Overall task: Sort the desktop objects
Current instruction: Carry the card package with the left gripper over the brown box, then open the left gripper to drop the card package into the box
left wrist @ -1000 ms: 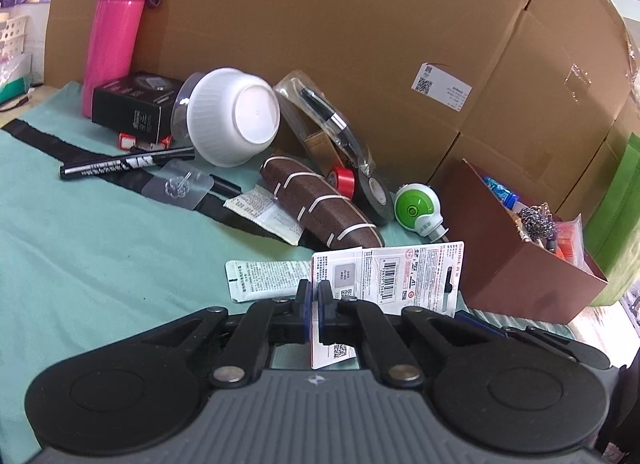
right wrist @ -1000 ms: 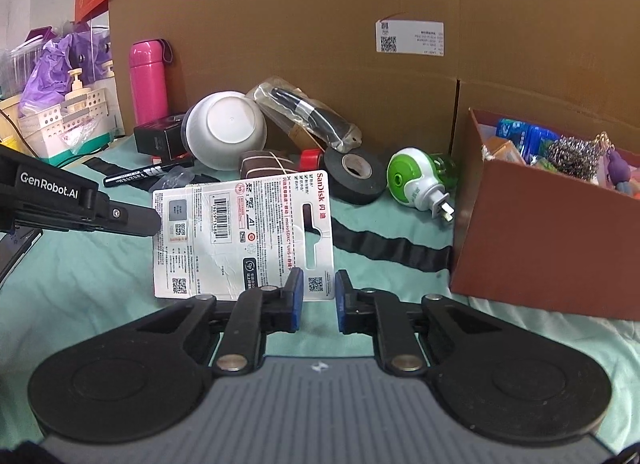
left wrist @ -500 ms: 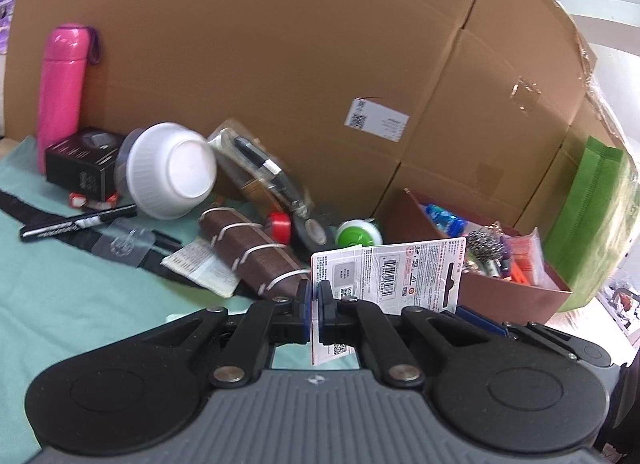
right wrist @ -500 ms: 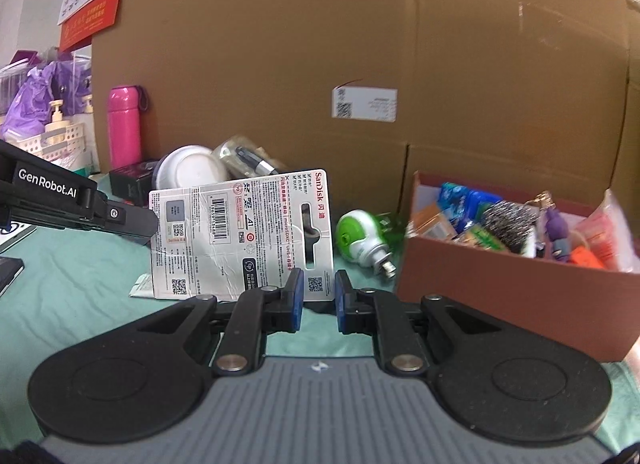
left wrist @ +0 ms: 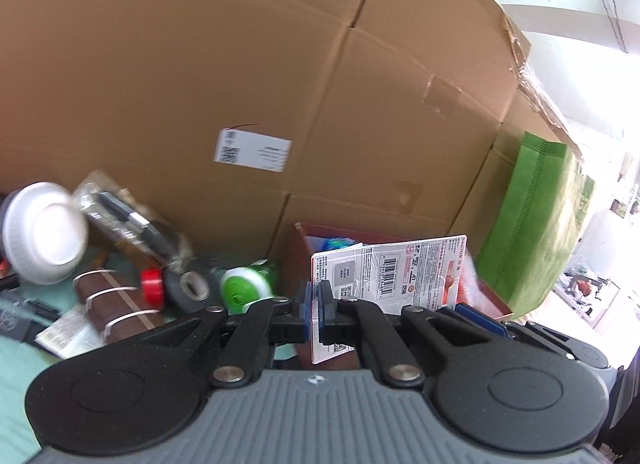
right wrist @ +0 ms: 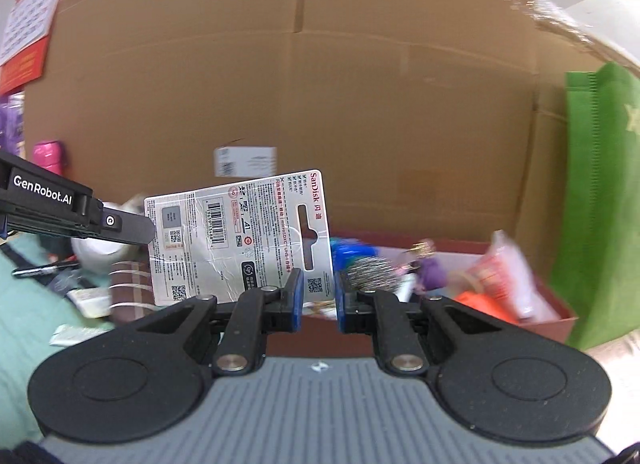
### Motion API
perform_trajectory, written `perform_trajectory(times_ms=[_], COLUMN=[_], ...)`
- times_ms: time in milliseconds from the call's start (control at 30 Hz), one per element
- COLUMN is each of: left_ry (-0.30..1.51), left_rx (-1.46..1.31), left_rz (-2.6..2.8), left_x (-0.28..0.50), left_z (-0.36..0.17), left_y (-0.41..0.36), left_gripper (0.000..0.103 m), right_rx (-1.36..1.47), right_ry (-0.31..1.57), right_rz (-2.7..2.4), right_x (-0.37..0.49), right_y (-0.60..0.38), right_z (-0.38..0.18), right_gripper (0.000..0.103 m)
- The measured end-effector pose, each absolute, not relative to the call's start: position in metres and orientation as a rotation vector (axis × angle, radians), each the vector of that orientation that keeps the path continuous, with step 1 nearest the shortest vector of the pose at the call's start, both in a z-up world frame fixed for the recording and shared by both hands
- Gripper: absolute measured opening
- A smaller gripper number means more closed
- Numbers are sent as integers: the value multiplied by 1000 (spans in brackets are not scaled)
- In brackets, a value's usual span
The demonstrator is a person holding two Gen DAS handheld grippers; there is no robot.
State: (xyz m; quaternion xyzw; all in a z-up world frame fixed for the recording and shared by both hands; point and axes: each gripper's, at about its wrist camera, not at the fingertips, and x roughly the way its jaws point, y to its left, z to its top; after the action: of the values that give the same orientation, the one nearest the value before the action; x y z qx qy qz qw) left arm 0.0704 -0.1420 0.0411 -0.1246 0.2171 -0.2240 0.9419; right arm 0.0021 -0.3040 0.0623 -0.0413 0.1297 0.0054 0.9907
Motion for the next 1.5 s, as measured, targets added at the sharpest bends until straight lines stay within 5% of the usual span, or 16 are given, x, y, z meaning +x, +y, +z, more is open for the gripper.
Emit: perform_trajectory(times_ms=[733, 833, 900, 933, 1000, 1033, 1100, 1167, 1500], left_ry=[576, 588, 593, 587, 570, 561, 543, 523, 519], left_rx=[-153, -159, -167, -166, -165, -171, -178, -161, -90], left_rz=[-682, -663, -662, -661, -651, -651, -654, -644, -649], left_x=[149, 152, 152, 152, 150, 148, 144, 138, 119], left_z=[9, 5, 3, 4, 4, 4, 5, 6, 8], left_y=[-297, -293, -290, -289, -286, -285, -282, -280, -278], left_gripper=[3, 27, 41, 45, 74, 80, 97, 102, 103], right_rx=[-66, -61, -44, -36, -38, -39, -41, -36, -35], right_ry=[322, 303, 301, 298, 294, 292, 289, 285, 286], right_rz=[-184, -201, -208, -206, -211, -216, -225, -248, -261], right_x=[53, 53, 56, 57, 57, 58, 54, 50, 37], right_y=[-430, -432, -431, -431, -429, -428, -424, -421, -406], right_z=[26, 24, 24, 24, 23, 23, 25, 26, 27], right_gripper=[15, 24, 49, 50, 53, 55, 78, 97, 101])
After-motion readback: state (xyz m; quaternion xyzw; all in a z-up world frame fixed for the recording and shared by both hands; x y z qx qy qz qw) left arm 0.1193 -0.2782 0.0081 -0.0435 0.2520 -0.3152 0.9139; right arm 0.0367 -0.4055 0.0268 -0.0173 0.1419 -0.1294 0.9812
